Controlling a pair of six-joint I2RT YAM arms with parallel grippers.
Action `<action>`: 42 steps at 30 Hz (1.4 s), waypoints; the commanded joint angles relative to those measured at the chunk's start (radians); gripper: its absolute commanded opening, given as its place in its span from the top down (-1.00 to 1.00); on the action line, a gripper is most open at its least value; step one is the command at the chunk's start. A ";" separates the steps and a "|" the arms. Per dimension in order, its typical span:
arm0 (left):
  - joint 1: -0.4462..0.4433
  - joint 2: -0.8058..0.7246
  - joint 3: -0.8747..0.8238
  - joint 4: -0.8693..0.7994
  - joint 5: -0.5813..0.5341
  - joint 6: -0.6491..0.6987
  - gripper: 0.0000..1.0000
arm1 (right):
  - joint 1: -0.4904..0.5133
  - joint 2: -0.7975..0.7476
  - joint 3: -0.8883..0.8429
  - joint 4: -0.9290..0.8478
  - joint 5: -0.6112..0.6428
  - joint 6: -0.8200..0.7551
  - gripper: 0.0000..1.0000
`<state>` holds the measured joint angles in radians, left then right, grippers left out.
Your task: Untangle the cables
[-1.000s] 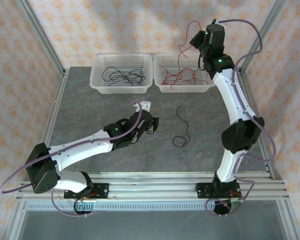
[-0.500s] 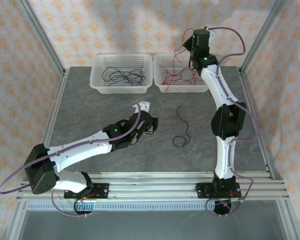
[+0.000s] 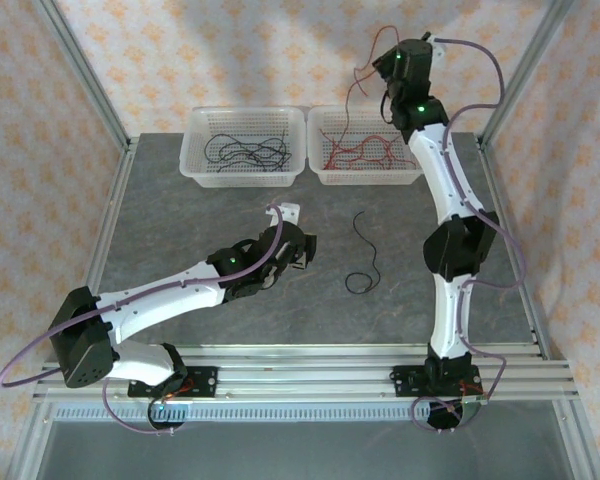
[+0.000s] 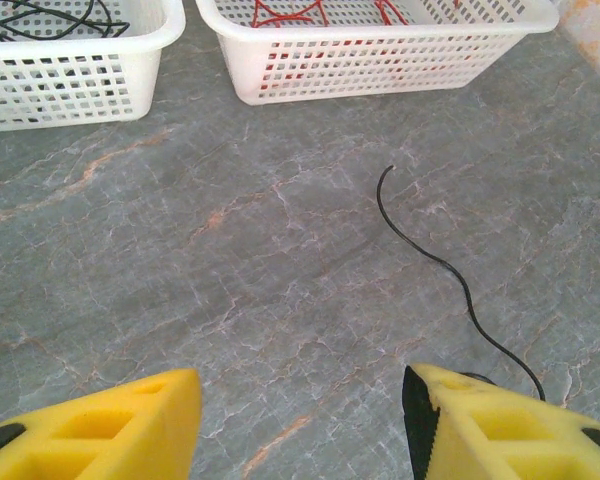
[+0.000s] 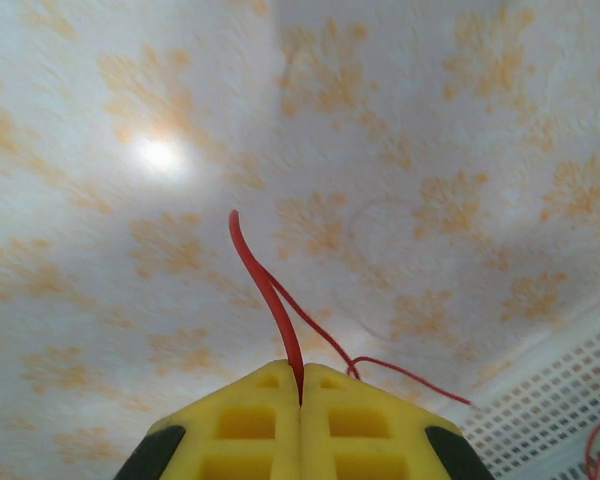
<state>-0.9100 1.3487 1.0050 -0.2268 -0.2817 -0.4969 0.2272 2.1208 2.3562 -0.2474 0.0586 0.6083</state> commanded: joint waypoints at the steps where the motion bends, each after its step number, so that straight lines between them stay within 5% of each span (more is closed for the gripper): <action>1: -0.006 0.008 -0.003 0.011 -0.025 -0.003 -0.13 | -0.008 -0.067 0.033 0.031 0.046 0.036 1.00; 10: -0.007 -0.006 -0.018 0.010 -0.036 -0.005 -0.13 | -0.006 -0.007 -0.060 0.076 0.097 0.108 1.00; 22: -0.008 -0.011 -0.021 0.000 -0.045 -0.002 -0.13 | 0.004 -0.080 -0.610 0.357 0.235 0.239 1.00; 27: -0.008 -0.012 -0.020 -0.003 -0.045 -0.002 -0.13 | 0.004 -0.062 -0.688 0.368 0.268 0.258 1.00; 34: -0.007 -0.008 -0.018 -0.008 -0.042 -0.003 -0.13 | 0.002 0.048 -0.541 0.209 0.319 0.153 1.00; 42: -0.010 -0.001 -0.026 -0.008 -0.024 -0.019 -0.13 | -0.004 0.373 0.021 -0.224 0.316 -0.125 1.00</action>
<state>-0.9100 1.3487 0.9901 -0.2272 -0.2962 -0.5007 0.2256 2.4191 2.2597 -0.2279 0.3443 0.6315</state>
